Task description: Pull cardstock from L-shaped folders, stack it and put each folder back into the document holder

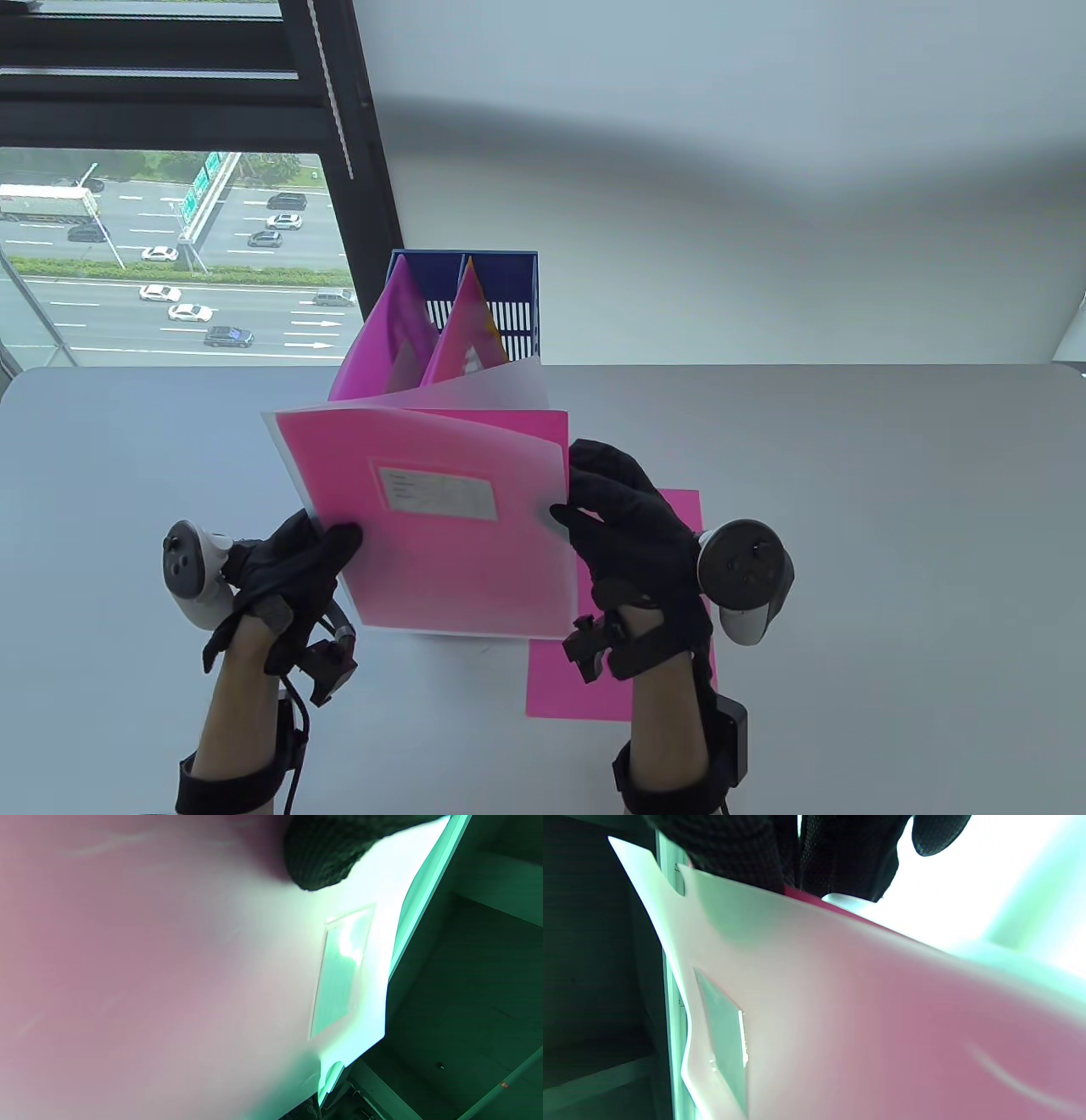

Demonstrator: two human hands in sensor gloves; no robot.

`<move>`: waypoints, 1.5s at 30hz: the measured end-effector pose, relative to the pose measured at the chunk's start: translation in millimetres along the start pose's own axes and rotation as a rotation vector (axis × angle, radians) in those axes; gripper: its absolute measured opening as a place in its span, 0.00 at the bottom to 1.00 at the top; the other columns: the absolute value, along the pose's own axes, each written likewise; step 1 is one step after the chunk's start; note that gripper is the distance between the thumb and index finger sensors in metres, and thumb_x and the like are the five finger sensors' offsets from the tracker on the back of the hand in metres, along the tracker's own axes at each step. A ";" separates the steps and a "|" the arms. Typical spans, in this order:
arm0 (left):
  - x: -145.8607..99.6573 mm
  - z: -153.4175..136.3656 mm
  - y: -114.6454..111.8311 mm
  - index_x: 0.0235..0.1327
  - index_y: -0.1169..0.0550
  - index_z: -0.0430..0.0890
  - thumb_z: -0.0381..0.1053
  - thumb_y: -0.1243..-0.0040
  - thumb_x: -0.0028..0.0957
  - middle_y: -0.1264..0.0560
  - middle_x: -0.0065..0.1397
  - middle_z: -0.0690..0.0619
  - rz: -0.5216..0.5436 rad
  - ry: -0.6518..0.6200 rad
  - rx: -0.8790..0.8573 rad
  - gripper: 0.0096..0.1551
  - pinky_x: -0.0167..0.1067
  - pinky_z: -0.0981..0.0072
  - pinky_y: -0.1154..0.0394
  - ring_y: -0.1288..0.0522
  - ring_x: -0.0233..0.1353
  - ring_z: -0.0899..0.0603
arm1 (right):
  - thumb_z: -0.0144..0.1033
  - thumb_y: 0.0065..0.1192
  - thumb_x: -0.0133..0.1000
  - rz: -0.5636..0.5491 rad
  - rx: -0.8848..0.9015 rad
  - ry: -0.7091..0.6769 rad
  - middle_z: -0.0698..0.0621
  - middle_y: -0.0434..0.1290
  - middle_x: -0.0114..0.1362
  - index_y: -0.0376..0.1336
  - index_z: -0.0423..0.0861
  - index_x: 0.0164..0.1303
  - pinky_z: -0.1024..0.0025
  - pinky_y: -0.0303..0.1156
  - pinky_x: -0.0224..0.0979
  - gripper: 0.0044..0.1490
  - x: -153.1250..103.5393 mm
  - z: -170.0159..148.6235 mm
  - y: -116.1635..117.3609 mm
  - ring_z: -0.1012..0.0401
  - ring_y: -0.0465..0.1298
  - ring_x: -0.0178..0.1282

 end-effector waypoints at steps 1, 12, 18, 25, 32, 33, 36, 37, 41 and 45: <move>0.2 -0.5 -0.8 0.67 0.21 0.47 0.52 0.41 0.63 0.18 0.62 0.51 0.007 -0.002 -0.002 0.23 0.69 0.41 0.28 0.14 0.57 0.41 | 0.50 0.83 0.55 -0.039 -0.034 -0.024 0.58 0.69 0.78 0.75 0.57 0.59 0.46 0.57 0.83 0.23 -1.3 3.1 -1.0 0.59 0.76 0.63; -0.1 0.3 0.9 0.67 0.21 0.46 0.52 0.40 0.63 0.18 0.61 0.51 0.047 -0.003 0.032 0.22 0.69 0.41 0.28 0.14 0.56 0.41 | 0.47 0.76 0.59 -0.098 -0.182 -0.085 0.54 0.73 0.76 0.75 0.54 0.61 0.46 0.58 0.83 0.21 -4.2 11.3 2.7 0.58 0.79 0.64; -0.9 3.6 3.9 0.67 0.21 0.46 0.52 0.41 0.63 0.18 0.61 0.51 0.047 -0.010 0.038 0.22 0.69 0.41 0.28 0.14 0.56 0.42 | 0.45 0.70 0.62 -0.082 -0.164 -0.072 0.51 0.73 0.76 0.72 0.54 0.65 0.47 0.57 0.83 0.21 -3.7 10.3 5.7 0.56 0.79 0.65; -0.6 5.6 5.3 0.67 0.21 0.46 0.52 0.41 0.63 0.18 0.61 0.51 0.042 -0.018 0.050 0.22 0.69 0.41 0.28 0.14 0.56 0.41 | 0.45 0.69 0.62 -0.113 -0.133 -0.058 0.49 0.77 0.70 0.71 0.54 0.66 0.50 0.61 0.82 0.21 -3.9 4.9 -2.0 0.58 0.83 0.58; -1.8 10.1 10.2 0.67 0.20 0.46 0.52 0.40 0.63 0.18 0.61 0.51 0.041 -0.011 0.132 0.22 0.69 0.41 0.28 0.13 0.55 0.42 | 0.45 0.68 0.63 -0.203 -0.084 -0.044 0.50 0.80 0.63 0.70 0.54 0.67 0.50 0.61 0.82 0.22 -7.3 -1.9 -24.7 0.60 0.83 0.51; -2.3 10.0 11.3 0.66 0.20 0.46 0.52 0.40 0.63 0.17 0.60 0.51 0.045 -0.012 0.121 0.22 0.69 0.41 0.28 0.14 0.55 0.42 | 0.44 0.68 0.63 -0.214 -0.077 -0.045 0.50 0.80 0.63 0.70 0.54 0.67 0.50 0.60 0.82 0.22 -8.2 -2.7 -29.1 0.60 0.83 0.51; -3.5 10.0 14.1 0.66 0.20 0.46 0.51 0.40 0.62 0.17 0.60 0.51 0.056 -0.012 0.121 0.22 0.69 0.41 0.28 0.14 0.55 0.41 | 0.44 0.68 0.63 -0.274 -0.074 -0.043 0.50 0.80 0.63 0.69 0.54 0.68 0.50 0.59 0.82 0.22 -11.8 -4.9 -41.7 0.60 0.81 0.50; -4.4 10.3 16.1 0.66 0.20 0.46 0.51 0.40 0.62 0.17 0.60 0.51 0.061 -0.010 0.126 0.22 0.69 0.41 0.28 0.13 0.55 0.41 | 0.44 0.68 0.63 -0.307 -0.083 -0.042 0.50 0.79 0.63 0.69 0.53 0.68 0.50 0.59 0.82 0.23 -13.8 -5.8 -48.3 0.60 0.81 0.49; -6.8 11.2 22.3 0.66 0.20 0.46 0.51 0.40 0.62 0.17 0.60 0.51 0.082 -0.015 0.113 0.22 0.69 0.41 0.28 0.13 0.55 0.41 | 0.44 0.69 0.63 -0.389 -0.128 -0.019 0.51 0.80 0.63 0.69 0.53 0.69 0.51 0.59 0.82 0.24 -21.1 -12.2 -71.9 0.60 0.80 0.48; -9.4 11.8 28.1 0.66 0.20 0.46 0.52 0.40 0.62 0.17 0.60 0.51 0.098 -0.013 0.117 0.22 0.69 0.41 0.28 0.14 0.55 0.42 | 0.44 0.69 0.63 -0.489 -0.241 0.016 0.51 0.80 0.62 0.69 0.53 0.69 0.51 0.59 0.81 0.24 -32.8 -18.1 -102.3 0.60 0.80 0.47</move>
Point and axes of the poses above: the tracker on the back of each hand, its own z axis roughly to the thumb side, its own x axis roughly from the wrist to the fingertips, y = z × x, the point moved 3 cm from there along x, roughly from the wrist to the fingertips
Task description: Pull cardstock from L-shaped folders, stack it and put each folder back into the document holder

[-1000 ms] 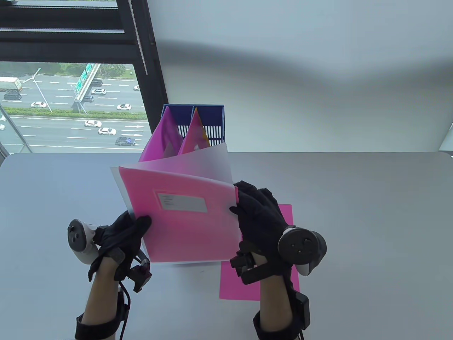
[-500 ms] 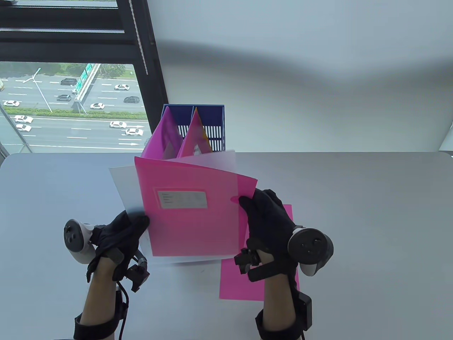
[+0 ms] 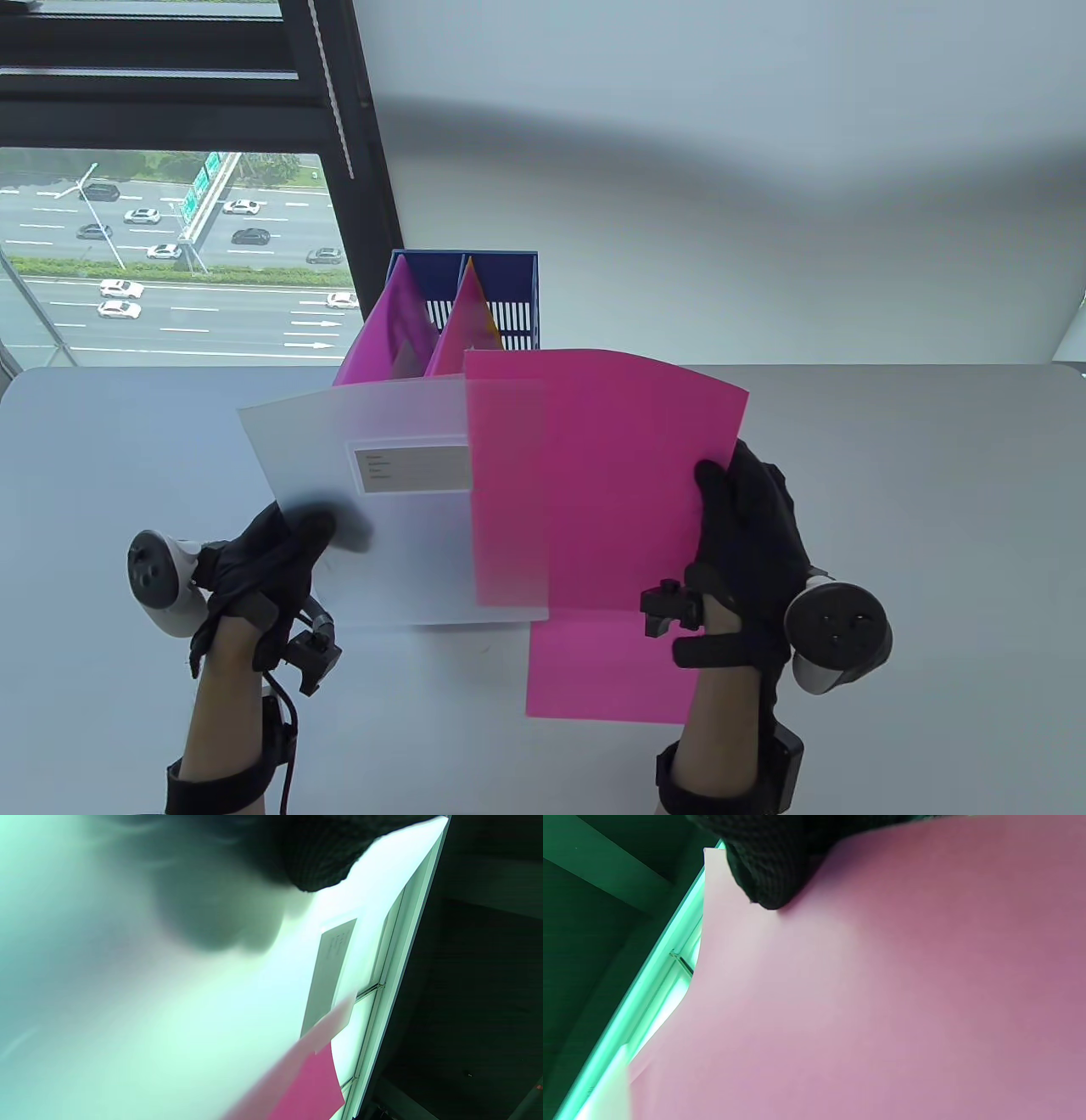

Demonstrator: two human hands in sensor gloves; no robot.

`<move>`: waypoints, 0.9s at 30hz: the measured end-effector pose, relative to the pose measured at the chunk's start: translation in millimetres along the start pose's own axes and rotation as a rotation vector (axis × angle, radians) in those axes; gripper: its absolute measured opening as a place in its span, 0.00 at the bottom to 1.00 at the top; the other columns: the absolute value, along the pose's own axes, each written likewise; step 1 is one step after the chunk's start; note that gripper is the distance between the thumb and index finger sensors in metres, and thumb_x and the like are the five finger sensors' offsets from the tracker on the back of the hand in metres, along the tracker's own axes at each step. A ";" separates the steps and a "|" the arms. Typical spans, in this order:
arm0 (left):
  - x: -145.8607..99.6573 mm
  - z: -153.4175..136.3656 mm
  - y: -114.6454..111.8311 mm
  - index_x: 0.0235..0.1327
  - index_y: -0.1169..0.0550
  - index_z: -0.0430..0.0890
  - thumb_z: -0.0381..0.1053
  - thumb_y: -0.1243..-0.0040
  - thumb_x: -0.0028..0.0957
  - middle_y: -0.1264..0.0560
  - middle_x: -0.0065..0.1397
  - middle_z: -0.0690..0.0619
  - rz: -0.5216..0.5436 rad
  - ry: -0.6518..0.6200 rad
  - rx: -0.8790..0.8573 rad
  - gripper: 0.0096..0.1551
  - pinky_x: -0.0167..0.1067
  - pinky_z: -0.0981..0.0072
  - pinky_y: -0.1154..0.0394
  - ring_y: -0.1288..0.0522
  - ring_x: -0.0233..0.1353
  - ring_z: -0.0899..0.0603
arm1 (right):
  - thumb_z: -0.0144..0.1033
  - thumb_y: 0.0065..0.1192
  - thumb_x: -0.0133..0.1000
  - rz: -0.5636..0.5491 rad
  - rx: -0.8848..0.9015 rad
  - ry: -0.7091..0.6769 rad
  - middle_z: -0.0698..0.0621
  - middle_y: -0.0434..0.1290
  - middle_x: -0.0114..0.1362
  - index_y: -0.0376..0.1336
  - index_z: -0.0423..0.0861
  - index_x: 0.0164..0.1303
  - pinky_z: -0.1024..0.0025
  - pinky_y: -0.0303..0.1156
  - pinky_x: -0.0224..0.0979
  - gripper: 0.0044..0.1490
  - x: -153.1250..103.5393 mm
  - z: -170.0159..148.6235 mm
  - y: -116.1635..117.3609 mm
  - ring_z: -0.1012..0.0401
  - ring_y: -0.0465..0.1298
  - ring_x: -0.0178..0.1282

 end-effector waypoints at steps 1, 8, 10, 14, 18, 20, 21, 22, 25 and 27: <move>-0.3 0.1 1.0 0.66 0.20 0.46 0.52 0.40 0.62 0.17 0.60 0.51 0.003 0.000 0.000 0.22 0.69 0.41 0.28 0.14 0.55 0.41 | 0.43 0.69 0.63 -0.018 -0.031 0.003 0.51 0.80 0.62 0.69 0.53 0.69 0.51 0.59 0.81 0.24 0.4 -2.1 -5.8 0.60 0.80 0.47; -2.8 -1.4 8.5 0.66 0.20 0.46 0.52 0.40 0.62 0.17 0.60 0.51 0.025 0.001 -0.007 0.22 0.69 0.41 0.28 0.14 0.55 0.41 | 0.42 0.69 0.63 -0.047 -0.260 0.073 0.51 0.80 0.61 0.70 0.52 0.68 0.53 0.64 0.78 0.23 4.1 -22.8 -41.8 0.64 0.79 0.40; -3.2 -2.0 9.5 0.66 0.20 0.46 0.52 0.40 0.62 0.17 0.60 0.51 0.030 0.004 -0.010 0.22 0.69 0.41 0.29 0.14 0.55 0.41 | 0.42 0.69 0.63 0.033 -0.304 0.148 0.50 0.80 0.61 0.70 0.52 0.68 0.53 0.65 0.77 0.23 6.4 -36.6 -42.9 0.65 0.79 0.38; -3.0 -1.5 9.2 0.66 0.20 0.46 0.52 0.40 0.62 0.17 0.60 0.51 0.033 0.006 -0.009 0.22 0.69 0.41 0.28 0.14 0.55 0.41 | 0.42 0.70 0.63 0.195 -0.364 0.308 0.50 0.81 0.60 0.70 0.52 0.68 0.53 0.65 0.77 0.23 5.5 -72.2 -29.6 0.65 0.79 0.37; -3.1 -1.2 9.2 0.66 0.20 0.46 0.52 0.40 0.62 0.17 0.60 0.51 0.033 0.003 -0.016 0.22 0.69 0.41 0.28 0.14 0.55 0.41 | 0.42 0.70 0.62 0.314 -0.373 0.429 0.50 0.81 0.60 0.70 0.51 0.68 0.54 0.65 0.77 0.23 -2.2 -112.5 -5.9 0.65 0.80 0.37; -3.2 -1.3 9.8 0.66 0.20 0.46 0.52 0.40 0.62 0.17 0.60 0.51 0.034 0.002 -0.012 0.22 0.69 0.41 0.29 0.14 0.55 0.41 | 0.42 0.70 0.62 0.354 -0.355 0.478 0.50 0.81 0.60 0.70 0.51 0.68 0.54 0.65 0.77 0.23 -7.8 -129.4 5.4 0.65 0.80 0.37; -3.3 -1.2 10.1 0.66 0.20 0.46 0.52 0.40 0.62 0.17 0.60 0.51 0.036 0.003 -0.011 0.22 0.69 0.41 0.29 0.14 0.55 0.41 | 0.42 0.70 0.62 0.377 -0.357 0.500 0.50 0.81 0.60 0.70 0.51 0.68 0.54 0.65 0.77 0.23 -11.0 -137.5 11.1 0.65 0.80 0.37; -3.3 -1.1 10.3 0.66 0.20 0.46 0.52 0.40 0.62 0.17 0.60 0.51 0.037 0.003 -0.010 0.22 0.69 0.41 0.28 0.14 0.55 0.41 | 0.42 0.70 0.62 0.393 -0.359 0.517 0.50 0.81 0.60 0.70 0.51 0.68 0.54 0.65 0.77 0.24 -13.5 -143.1 15.1 0.65 0.80 0.37; -3.4 -0.7 10.7 0.66 0.20 0.46 0.52 0.40 0.62 0.17 0.60 0.51 0.042 0.002 -0.014 0.22 0.69 0.41 0.29 0.14 0.55 0.41 | 0.42 0.70 0.62 0.426 -0.362 0.574 0.50 0.81 0.60 0.70 0.51 0.68 0.54 0.65 0.77 0.24 -22.1 -161.3 27.3 0.64 0.79 0.38; -3.4 -0.3 10.6 0.66 0.20 0.46 0.52 0.40 0.62 0.17 0.60 0.51 0.044 0.001 -0.016 0.22 0.69 0.41 0.29 0.14 0.55 0.41 | 0.43 0.71 0.62 0.443 -0.380 0.605 0.50 0.81 0.60 0.70 0.51 0.68 0.53 0.65 0.77 0.25 -27.9 -171.4 34.6 0.64 0.80 0.38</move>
Point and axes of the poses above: the tracker on the back of each hand, its own z axis roughly to the thumb side, its own x axis roughly from the wrist to the fingertips, y = z × x, the point moved 3 cm from there along x, roughly from the wrist to the fingertips
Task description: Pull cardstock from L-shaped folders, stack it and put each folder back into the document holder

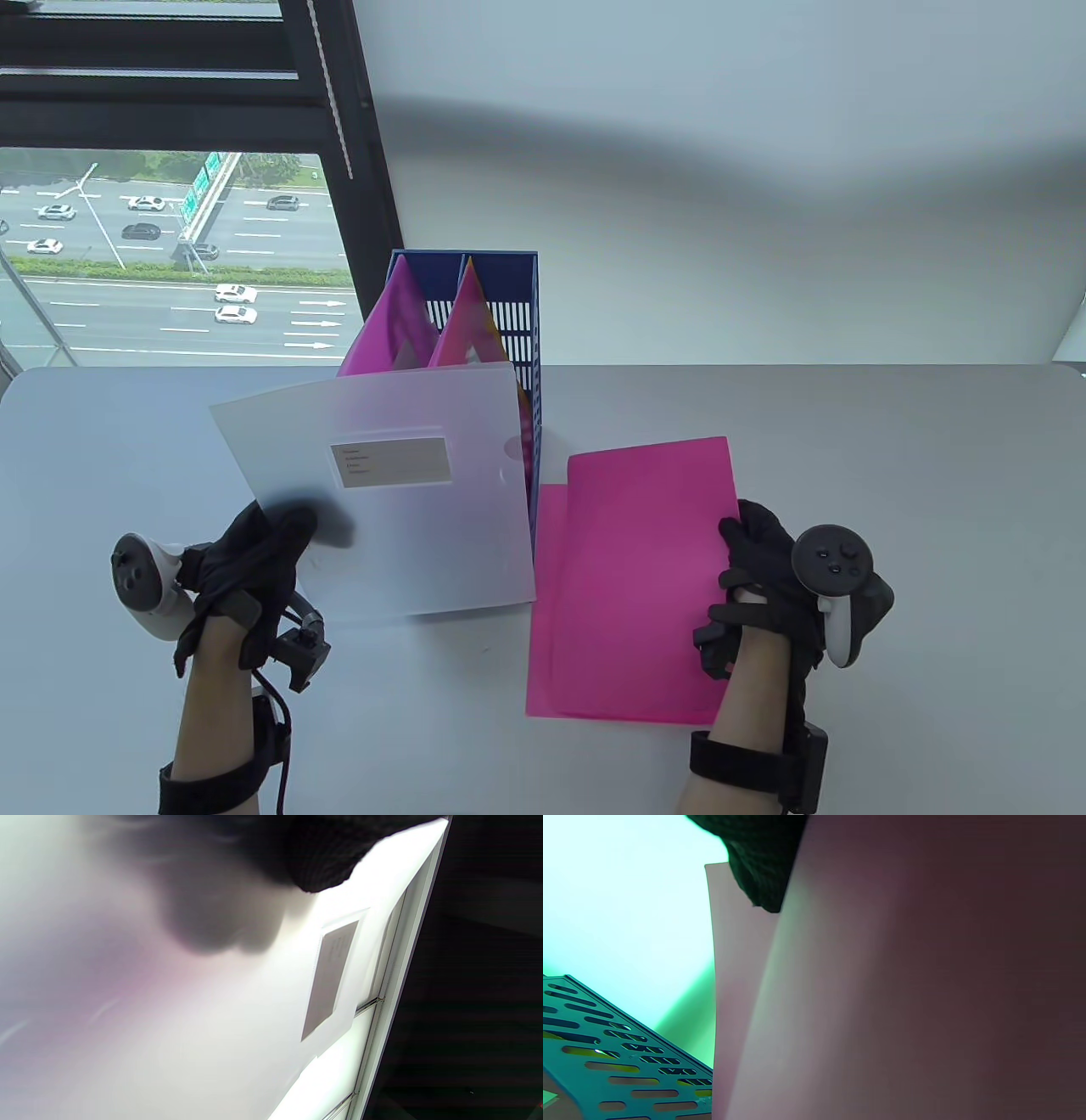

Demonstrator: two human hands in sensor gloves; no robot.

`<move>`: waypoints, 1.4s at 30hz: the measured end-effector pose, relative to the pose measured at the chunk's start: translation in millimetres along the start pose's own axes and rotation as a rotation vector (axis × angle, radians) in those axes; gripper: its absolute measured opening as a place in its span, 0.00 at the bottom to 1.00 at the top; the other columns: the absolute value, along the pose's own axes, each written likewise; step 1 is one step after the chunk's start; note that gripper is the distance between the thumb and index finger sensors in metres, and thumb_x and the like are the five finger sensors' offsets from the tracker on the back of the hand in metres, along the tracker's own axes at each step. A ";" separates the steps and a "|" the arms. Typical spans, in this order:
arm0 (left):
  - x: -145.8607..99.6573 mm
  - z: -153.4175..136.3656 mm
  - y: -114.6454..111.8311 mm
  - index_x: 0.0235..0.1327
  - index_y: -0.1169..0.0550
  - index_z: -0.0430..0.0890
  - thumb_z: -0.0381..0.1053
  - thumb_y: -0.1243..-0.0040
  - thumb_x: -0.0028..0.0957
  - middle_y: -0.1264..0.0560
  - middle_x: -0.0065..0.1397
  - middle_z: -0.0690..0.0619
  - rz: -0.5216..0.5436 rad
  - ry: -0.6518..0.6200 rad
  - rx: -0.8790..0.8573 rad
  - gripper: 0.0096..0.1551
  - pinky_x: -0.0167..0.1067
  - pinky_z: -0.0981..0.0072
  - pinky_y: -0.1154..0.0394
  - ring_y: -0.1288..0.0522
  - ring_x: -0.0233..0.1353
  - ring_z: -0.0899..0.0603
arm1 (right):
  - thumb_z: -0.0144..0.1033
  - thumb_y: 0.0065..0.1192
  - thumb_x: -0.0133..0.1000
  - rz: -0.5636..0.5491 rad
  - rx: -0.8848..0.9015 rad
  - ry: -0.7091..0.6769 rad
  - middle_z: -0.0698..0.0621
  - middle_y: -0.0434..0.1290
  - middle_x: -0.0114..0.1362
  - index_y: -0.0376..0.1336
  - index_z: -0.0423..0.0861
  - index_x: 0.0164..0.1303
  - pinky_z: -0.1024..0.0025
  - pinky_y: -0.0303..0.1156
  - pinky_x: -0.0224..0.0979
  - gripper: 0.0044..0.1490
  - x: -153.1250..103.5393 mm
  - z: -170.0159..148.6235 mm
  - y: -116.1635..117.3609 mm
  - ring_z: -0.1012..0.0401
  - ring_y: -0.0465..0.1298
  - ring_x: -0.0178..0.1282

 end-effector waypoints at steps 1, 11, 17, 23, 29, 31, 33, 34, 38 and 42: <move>-0.1 0.0 0.1 0.66 0.20 0.46 0.52 0.40 0.62 0.17 0.60 0.51 0.000 0.000 0.001 0.22 0.69 0.41 0.29 0.14 0.55 0.41 | 0.43 0.71 0.62 0.002 -0.013 0.015 0.50 0.81 0.60 0.70 0.51 0.69 0.53 0.65 0.77 0.25 1.0 -2.6 4.1 0.64 0.80 0.38; -0.5 -0.2 0.2 0.66 0.20 0.46 0.53 0.40 0.63 0.17 0.60 0.51 0.004 0.005 -0.003 0.22 0.69 0.41 0.29 0.14 0.55 0.41 | 0.47 0.79 0.57 -0.061 -0.242 0.118 0.52 0.74 0.70 0.57 0.52 0.81 0.50 0.59 0.80 0.45 3.0 -8.5 38.6 0.60 0.79 0.52; -0.4 -0.7 -0.4 0.65 0.20 0.46 0.53 0.40 0.63 0.17 0.60 0.51 0.001 0.006 -0.003 0.22 0.69 0.41 0.29 0.14 0.55 0.41 | 0.48 0.80 0.56 -0.059 -0.314 0.183 0.50 0.71 0.74 0.57 0.52 0.82 0.46 0.54 0.81 0.47 3.8 -15.9 46.2 0.55 0.76 0.60; -0.3 -1.5 -1.6 0.65 0.20 0.46 0.53 0.40 0.63 0.17 0.60 0.51 -0.003 0.008 -0.006 0.22 0.69 0.41 0.29 0.14 0.54 0.41 | 0.49 0.77 0.58 -0.076 -0.259 0.126 0.49 0.68 0.78 0.58 0.52 0.82 0.45 0.51 0.82 0.44 0.3 1.5 33.4 0.53 0.73 0.67; 0.1 -1.9 -2.6 0.65 0.20 0.46 0.53 0.40 0.63 0.17 0.60 0.51 -0.008 0.006 -0.007 0.22 0.69 0.41 0.29 0.14 0.55 0.41 | 0.47 0.73 0.61 -0.090 -0.146 -0.034 0.53 0.73 0.74 0.70 0.56 0.69 0.46 0.56 0.82 0.25 -15.1 53.5 10.6 0.56 0.77 0.64; 0.2 -2.2 -3.1 0.65 0.20 0.46 0.53 0.40 0.63 0.17 0.60 0.51 -0.010 0.007 -0.005 0.22 0.69 0.41 0.29 0.14 0.55 0.41 | 0.47 0.73 0.61 -0.116 -0.098 -0.117 0.53 0.74 0.73 0.71 0.56 0.67 0.46 0.57 0.81 0.24 -25.0 74.6 3.1 0.56 0.78 0.63; 0.4 -2.6 -4.0 0.65 0.20 0.46 0.53 0.40 0.63 0.17 0.60 0.51 -0.013 0.008 -0.005 0.22 0.69 0.41 0.29 0.14 0.55 0.41 | 0.47 0.73 0.61 -0.119 -0.044 -0.210 0.53 0.75 0.72 0.72 0.56 0.65 0.46 0.57 0.81 0.22 -35.9 96.0 -2.1 0.57 0.78 0.62; 0.5 -2.8 -4.9 0.65 0.20 0.46 0.53 0.40 0.63 0.17 0.60 0.51 -0.015 0.009 -0.004 0.22 0.69 0.41 0.29 0.14 0.55 0.41 | 0.48 0.74 0.61 -0.109 -0.016 -0.244 0.53 0.75 0.71 0.72 0.56 0.65 0.46 0.57 0.81 0.22 -41.2 105.2 -3.3 0.57 0.78 0.61; 1.2 -2.9 -7.9 0.66 0.20 0.46 0.53 0.40 0.63 0.17 0.60 0.51 -0.021 0.008 -0.001 0.22 0.69 0.41 0.29 0.14 0.55 0.41 | 0.50 0.74 0.61 -0.033 0.095 -0.435 0.54 0.75 0.71 0.72 0.56 0.64 0.46 0.57 0.82 0.22 -64.3 142.7 -2.8 0.57 0.78 0.62; 1.6 -2.3 -9.0 0.65 0.20 0.46 0.53 0.40 0.63 0.17 0.60 0.51 -0.021 0.004 -0.002 0.22 0.69 0.41 0.29 0.14 0.55 0.41 | 0.53 0.72 0.62 0.121 0.236 -0.575 0.50 0.73 0.75 0.70 0.53 0.70 0.44 0.54 0.83 0.29 -80.6 166.7 10.3 0.53 0.76 0.65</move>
Point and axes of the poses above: the tracker on the back of each hand, its own z axis roughly to the thumb side, its own x axis roughly from the wrist to the fingertips, y = z × x, the point moved 3 cm from there along x, roughly from the wrist to the fingertips
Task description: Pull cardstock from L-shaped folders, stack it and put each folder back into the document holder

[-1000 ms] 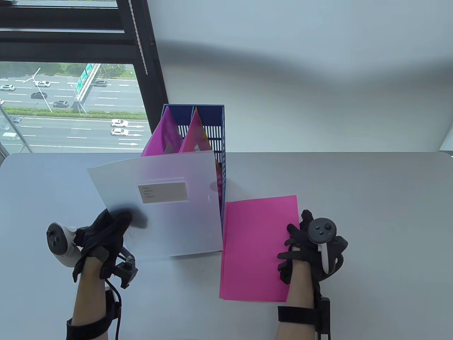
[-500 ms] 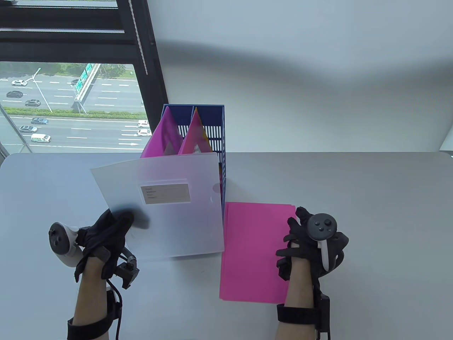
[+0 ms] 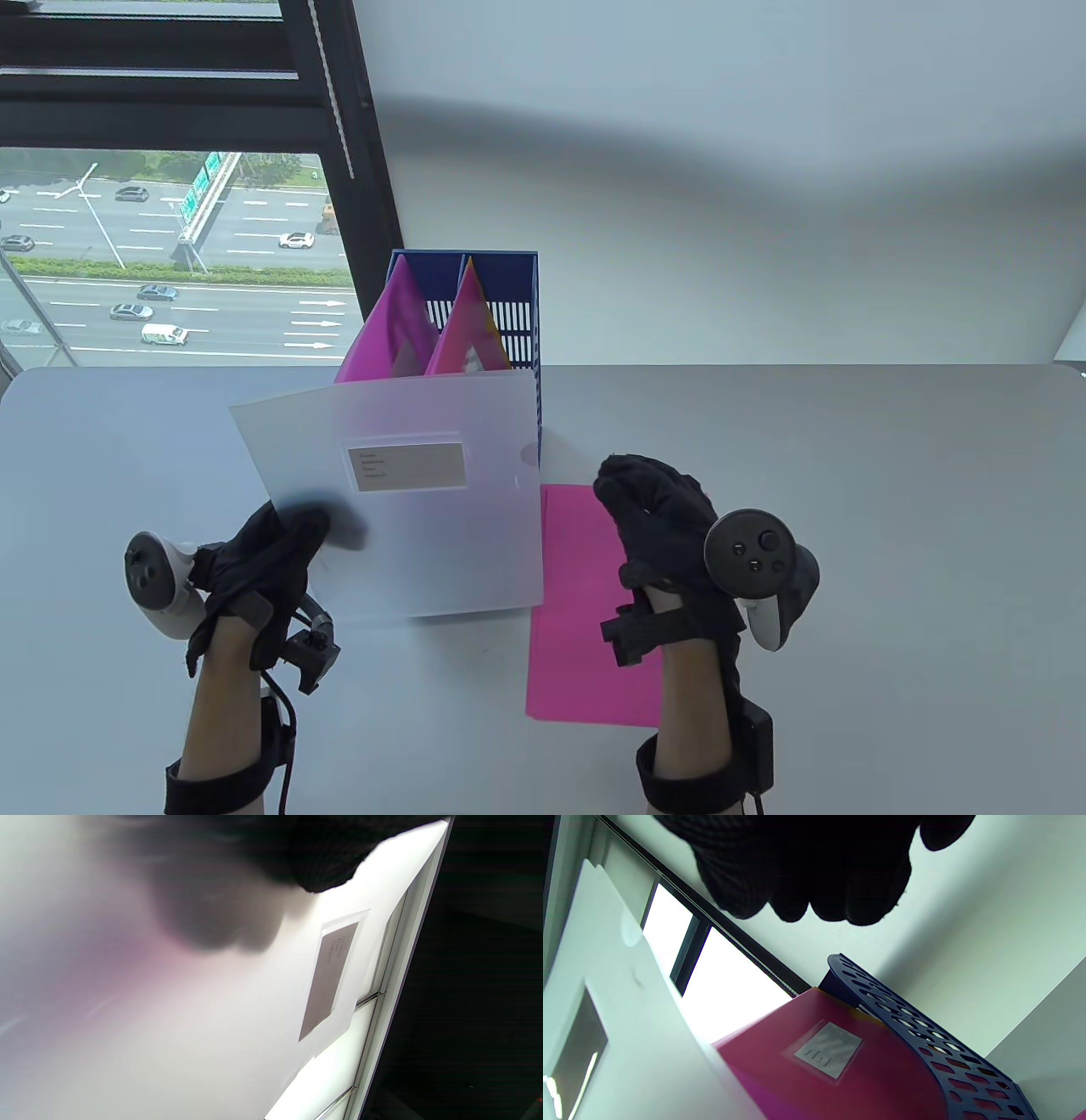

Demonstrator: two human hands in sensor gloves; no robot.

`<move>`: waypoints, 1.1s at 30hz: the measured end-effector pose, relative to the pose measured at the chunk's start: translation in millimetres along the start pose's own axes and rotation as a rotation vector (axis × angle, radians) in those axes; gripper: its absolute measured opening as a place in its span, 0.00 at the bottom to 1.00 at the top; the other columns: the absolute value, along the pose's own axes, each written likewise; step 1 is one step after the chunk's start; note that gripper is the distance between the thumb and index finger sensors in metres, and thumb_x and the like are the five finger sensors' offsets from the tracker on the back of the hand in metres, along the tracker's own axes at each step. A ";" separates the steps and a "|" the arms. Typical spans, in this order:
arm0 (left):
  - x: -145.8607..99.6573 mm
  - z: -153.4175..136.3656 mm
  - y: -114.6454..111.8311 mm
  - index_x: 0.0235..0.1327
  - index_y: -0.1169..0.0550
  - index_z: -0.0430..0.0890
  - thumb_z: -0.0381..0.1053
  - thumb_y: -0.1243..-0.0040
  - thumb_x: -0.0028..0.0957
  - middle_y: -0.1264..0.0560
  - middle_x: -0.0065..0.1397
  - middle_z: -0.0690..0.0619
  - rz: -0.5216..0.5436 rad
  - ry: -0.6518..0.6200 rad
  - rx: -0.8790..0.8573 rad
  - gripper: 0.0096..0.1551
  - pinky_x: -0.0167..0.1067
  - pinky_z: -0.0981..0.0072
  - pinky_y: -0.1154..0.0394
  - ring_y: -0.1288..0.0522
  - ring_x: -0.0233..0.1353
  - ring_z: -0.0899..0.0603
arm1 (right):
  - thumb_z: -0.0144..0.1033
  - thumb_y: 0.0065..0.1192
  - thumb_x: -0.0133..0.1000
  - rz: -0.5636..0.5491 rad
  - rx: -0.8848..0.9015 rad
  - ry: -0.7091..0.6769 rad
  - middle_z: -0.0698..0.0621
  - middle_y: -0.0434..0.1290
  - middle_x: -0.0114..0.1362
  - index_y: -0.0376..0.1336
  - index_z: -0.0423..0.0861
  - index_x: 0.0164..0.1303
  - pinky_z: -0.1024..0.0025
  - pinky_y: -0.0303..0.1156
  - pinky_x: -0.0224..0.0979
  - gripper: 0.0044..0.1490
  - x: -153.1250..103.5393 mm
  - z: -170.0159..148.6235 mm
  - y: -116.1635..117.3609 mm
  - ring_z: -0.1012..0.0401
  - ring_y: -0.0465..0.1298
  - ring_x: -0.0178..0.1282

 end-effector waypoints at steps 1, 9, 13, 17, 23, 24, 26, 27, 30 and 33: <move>0.0 0.0 0.0 0.66 0.20 0.46 0.53 0.40 0.63 0.17 0.60 0.51 0.001 -0.002 0.000 0.22 0.69 0.41 0.29 0.14 0.55 0.41 | 0.54 0.71 0.62 0.053 -0.008 -0.024 0.50 0.73 0.75 0.69 0.53 0.72 0.44 0.54 0.83 0.31 0.3 7.5 6.8 0.53 0.76 0.65; 2.1 2.6 -9.2 0.66 0.20 0.46 0.53 0.41 0.63 0.18 0.61 0.51 -0.017 -0.003 0.015 0.22 0.69 0.40 0.29 0.14 0.55 0.41 | 0.51 0.69 0.63 0.152 -0.018 -0.096 0.53 0.76 0.70 0.66 0.54 0.74 0.45 0.57 0.82 0.29 0.0 29.0 33.6 0.56 0.78 0.62; 4.4 5.0 -16.5 0.67 0.20 0.47 0.54 0.40 0.63 0.18 0.61 0.51 -0.088 0.006 0.090 0.22 0.69 0.39 0.29 0.14 0.55 0.41 | 0.47 0.71 0.62 -0.012 -0.073 -0.118 0.55 0.79 0.63 0.71 0.55 0.66 0.48 0.60 0.81 0.23 -3.1 32.0 26.6 0.59 0.80 0.56; 6.7 13.9 -20.9 0.62 0.18 0.46 0.56 0.36 0.62 0.15 0.55 0.51 -0.200 0.054 0.383 0.22 0.67 0.40 0.28 0.13 0.48 0.42 | 0.47 0.71 0.61 -0.100 -0.120 -0.137 0.55 0.79 0.63 0.72 0.56 0.65 0.48 0.59 0.82 0.22 -7.4 37.0 18.4 0.60 0.79 0.56; 7.6 27.8 -30.3 0.57 0.14 0.45 0.58 0.35 0.61 0.13 0.46 0.51 -0.286 0.091 0.628 0.23 0.67 0.39 0.28 0.13 0.39 0.41 | 0.47 0.71 0.62 -0.119 -0.126 -0.136 0.56 0.79 0.64 0.71 0.56 0.66 0.48 0.59 0.82 0.22 -7.6 34.3 14.6 0.59 0.79 0.57; 7.6 29.1 -31.3 0.56 0.13 0.44 0.59 0.35 0.61 0.13 0.45 0.50 -0.289 0.094 0.638 0.23 0.67 0.39 0.29 0.13 0.38 0.41 | 0.47 0.71 0.62 -0.121 -0.125 -0.137 0.55 0.79 0.64 0.71 0.56 0.66 0.48 0.59 0.82 0.22 -7.7 34.3 14.1 0.59 0.78 0.57; 7.4 30.8 -32.9 0.55 0.12 0.43 0.59 0.36 0.61 0.12 0.41 0.50 -0.305 0.115 0.672 0.24 0.67 0.39 0.29 0.14 0.36 0.41 | 0.47 0.70 0.62 -0.142 -0.130 -0.143 0.56 0.79 0.64 0.71 0.56 0.66 0.48 0.59 0.82 0.22 -8.9 35.6 12.2 0.59 0.78 0.58; 7.1 31.9 -33.8 0.55 0.13 0.44 0.59 0.36 0.61 0.13 0.41 0.49 -0.314 0.117 0.682 0.23 0.67 0.39 0.29 0.14 0.36 0.41 | 0.47 0.70 0.62 -0.143 -0.130 -0.145 0.56 0.78 0.65 0.71 0.56 0.66 0.48 0.59 0.82 0.22 -9.3 36.3 11.8 0.59 0.78 0.58; 7.0 35.1 -32.6 0.53 0.12 0.41 0.57 0.37 0.61 0.13 0.39 0.48 -0.283 0.073 0.576 0.23 0.66 0.40 0.27 0.13 0.34 0.42 | 0.47 0.67 0.64 -0.183 -0.118 -0.147 0.57 0.76 0.69 0.67 0.57 0.71 0.48 0.58 0.83 0.25 -12.0 36.5 8.8 0.60 0.77 0.62; 6.0 42.9 -26.5 0.53 0.12 0.39 0.55 0.37 0.61 0.13 0.38 0.48 -0.244 0.038 0.534 0.23 0.65 0.42 0.26 0.13 0.32 0.43 | 0.52 0.63 0.66 -0.296 -0.056 -0.163 0.56 0.73 0.73 0.63 0.57 0.77 0.48 0.57 0.83 0.29 -16.0 30.5 -0.5 0.58 0.76 0.65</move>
Point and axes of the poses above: the tracker on the back of each hand, its own z axis roughly to the thumb side, its own x axis roughly from the wrist to the fingertips, y = z × x, the point moved 3 cm from there along x, roughly from the wrist to the fingertips
